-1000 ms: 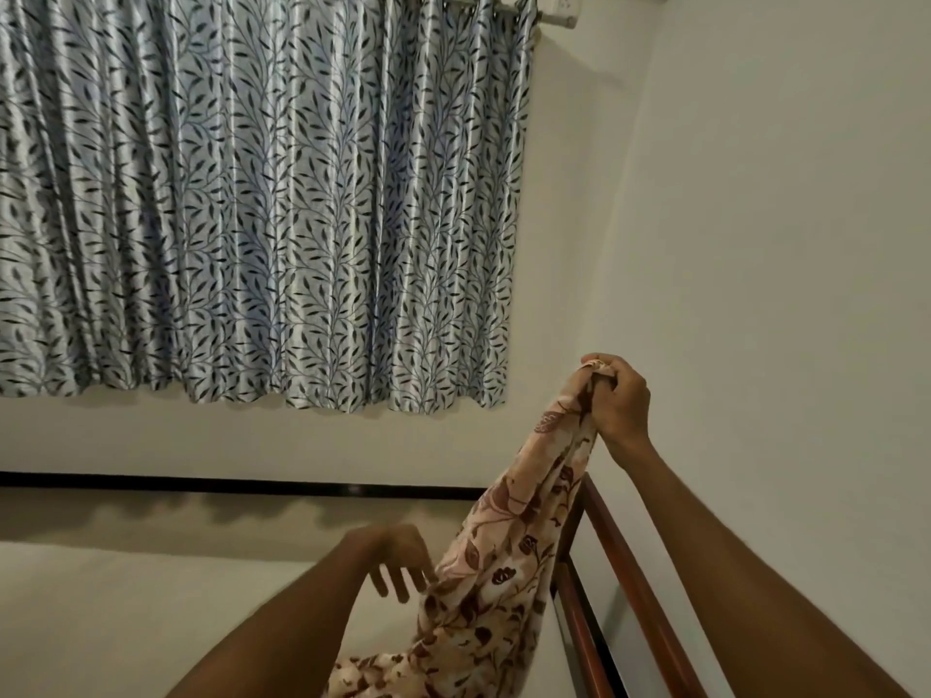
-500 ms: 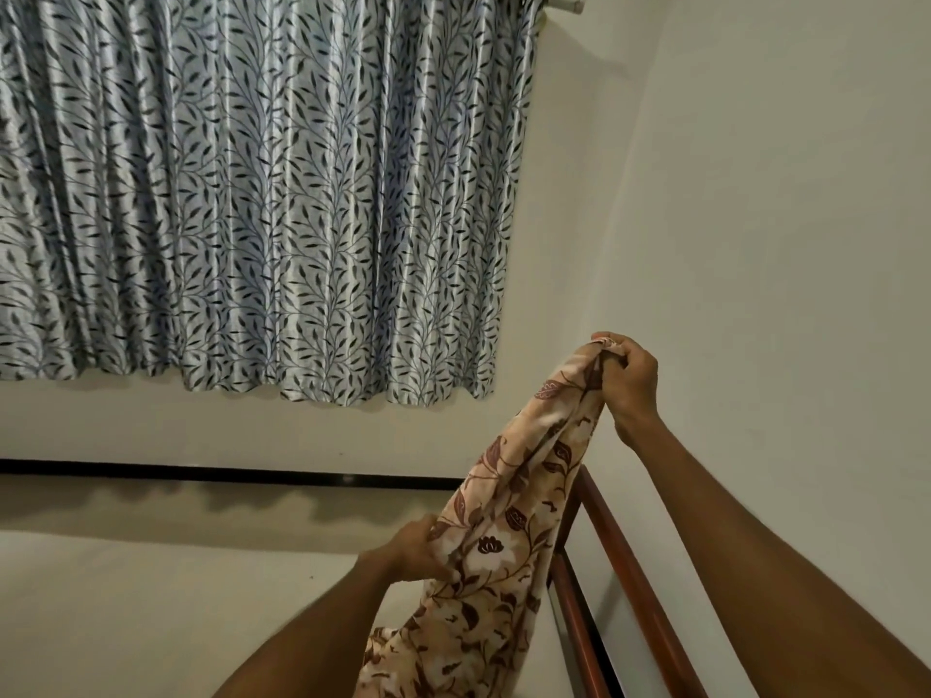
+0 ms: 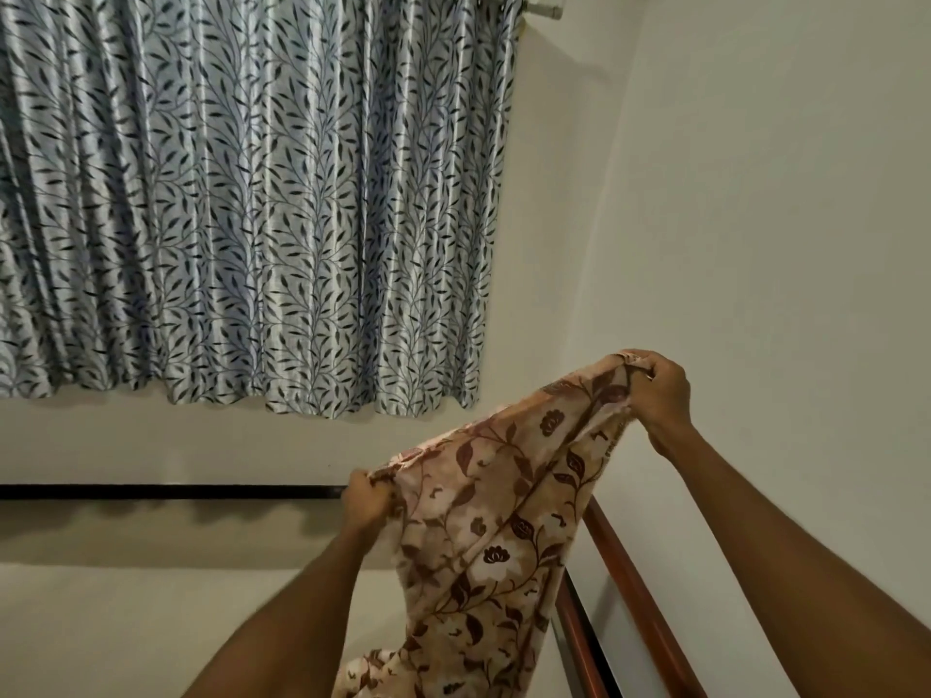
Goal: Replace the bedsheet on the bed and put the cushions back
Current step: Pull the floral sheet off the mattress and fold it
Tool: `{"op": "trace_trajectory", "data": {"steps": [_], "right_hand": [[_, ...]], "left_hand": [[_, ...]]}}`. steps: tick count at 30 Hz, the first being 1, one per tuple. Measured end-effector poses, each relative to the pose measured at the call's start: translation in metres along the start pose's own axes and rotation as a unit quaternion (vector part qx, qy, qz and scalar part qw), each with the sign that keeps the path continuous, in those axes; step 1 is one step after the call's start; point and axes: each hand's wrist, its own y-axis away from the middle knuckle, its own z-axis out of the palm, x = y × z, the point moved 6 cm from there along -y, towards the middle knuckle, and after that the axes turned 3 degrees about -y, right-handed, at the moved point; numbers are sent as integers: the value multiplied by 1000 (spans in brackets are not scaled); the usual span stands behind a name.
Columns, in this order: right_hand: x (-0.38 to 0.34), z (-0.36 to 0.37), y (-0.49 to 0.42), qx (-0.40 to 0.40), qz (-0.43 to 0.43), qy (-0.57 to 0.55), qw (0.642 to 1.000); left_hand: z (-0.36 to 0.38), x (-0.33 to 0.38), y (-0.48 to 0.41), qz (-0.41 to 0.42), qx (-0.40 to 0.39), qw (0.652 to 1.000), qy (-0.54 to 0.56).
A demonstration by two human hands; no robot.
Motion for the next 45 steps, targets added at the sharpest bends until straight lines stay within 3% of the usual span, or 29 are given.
{"op": "trace_trajectory", "data": {"steps": [3,9,13,17,21,23,26,29,31,34,37,39,45], "right_hand": [[14,-11,-4,39,25,54,997],[26,-23,-20,61,74,91,991],[16,-23,-20,30,45,130,990],[6,-18,-18,5,15,220,975],[-7,-17,-16,14,10,300,954],[-1,-19,-21,6,54,261,964],[10,-15,-29,-43,126,98,986],[3,-11,-24,-88,175,-37,980],[-5,-6,-23,-117,189,-76,972],[-21,7,-17,-250,185,-128,942],[-38,9,-9,-382,149,-7,912],[-49,8,-6,-428,98,98,893],[-84,6,-50,-261,-35,414,871]], "left_hand": [[-30,57,3,73,40,996,-25],[-56,115,6,296,-115,928,-196],[-54,113,2,294,-151,873,-359],[-62,110,-1,225,-57,893,-385],[-75,133,8,239,-46,943,-226],[-84,150,8,259,-53,946,-188],[-97,172,7,288,-101,929,-210],[-110,188,8,284,-155,924,-206],[-120,195,4,265,-136,934,-196],[-140,213,-5,250,-49,952,-171],[-162,227,-19,218,-7,967,-129],[-177,236,-26,202,13,973,-111],[-201,287,-26,196,70,976,-61]]}}
